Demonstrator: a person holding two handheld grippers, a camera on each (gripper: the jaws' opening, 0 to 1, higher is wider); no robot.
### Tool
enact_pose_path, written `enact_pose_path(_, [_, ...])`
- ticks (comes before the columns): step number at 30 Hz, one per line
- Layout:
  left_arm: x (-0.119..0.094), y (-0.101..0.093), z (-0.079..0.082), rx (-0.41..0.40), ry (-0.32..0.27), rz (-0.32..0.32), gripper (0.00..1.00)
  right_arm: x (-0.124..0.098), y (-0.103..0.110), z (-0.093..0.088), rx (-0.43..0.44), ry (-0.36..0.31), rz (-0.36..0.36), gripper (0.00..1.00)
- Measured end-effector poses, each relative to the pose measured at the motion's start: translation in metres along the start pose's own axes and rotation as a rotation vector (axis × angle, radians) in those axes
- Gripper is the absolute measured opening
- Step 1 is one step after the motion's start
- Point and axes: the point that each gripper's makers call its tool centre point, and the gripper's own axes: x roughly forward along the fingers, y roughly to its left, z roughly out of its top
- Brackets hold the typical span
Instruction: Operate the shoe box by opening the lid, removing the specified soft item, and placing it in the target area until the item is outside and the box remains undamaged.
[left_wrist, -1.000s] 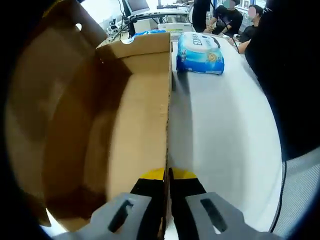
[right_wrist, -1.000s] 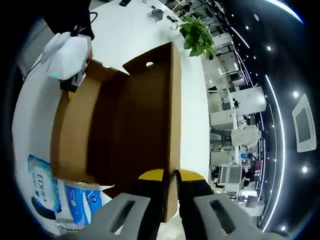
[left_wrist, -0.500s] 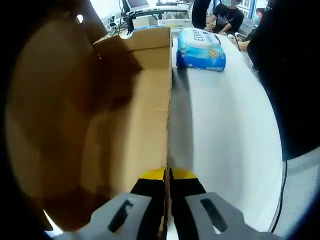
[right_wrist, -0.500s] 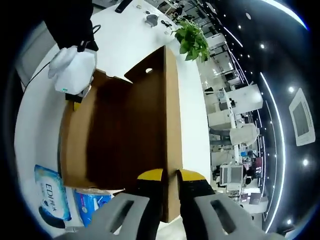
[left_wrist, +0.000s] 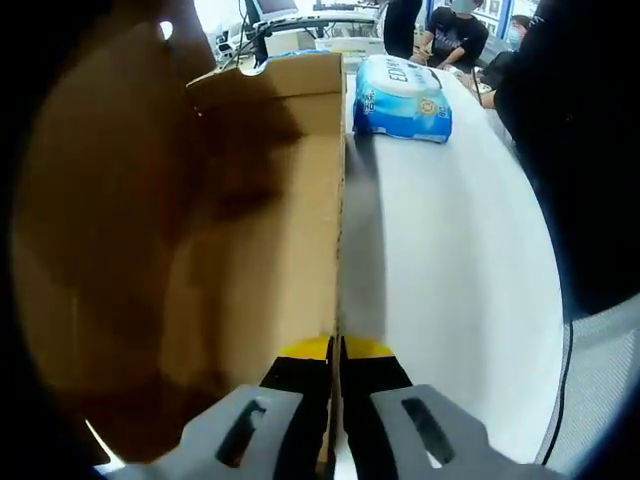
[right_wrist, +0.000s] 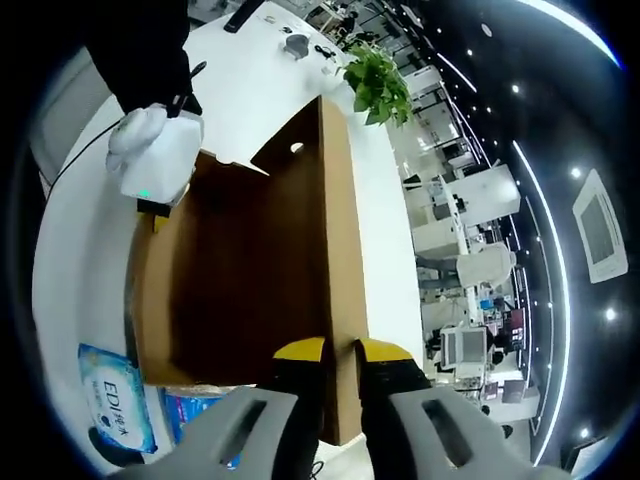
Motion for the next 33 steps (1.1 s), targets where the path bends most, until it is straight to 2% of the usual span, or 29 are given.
enact_pose_path(9, [0.001,-0.001,-0.001,-0.026,-0.002,-0.005,0.01,-0.008,0.011,0.003,0.028,-0.005,0.0,0.08])
enact_pose_path(13, [0.001,-0.002,-0.001,0.0,-0.006,-0.005,0.01,-0.011,0.016,0.005,0.039,-0.009,0.002,0.09])
enact_pose_path(22, [0.001,-0.002,-0.001,0.002,-0.001,-0.021,0.01,-0.02,0.031,0.007,0.054,-0.009,0.005,0.09])
enact_pose_path(28, [0.001,-0.003,-0.001,0.078,0.002,-0.017,0.01,-0.023,0.038,0.007,0.07,-0.012,0.008,0.1])
enact_pose_path(33, [0.0,-0.003,-0.002,0.035,-0.021,-0.016,0.03,-0.026,0.044,0.009,0.075,-0.013,0.015,0.11])
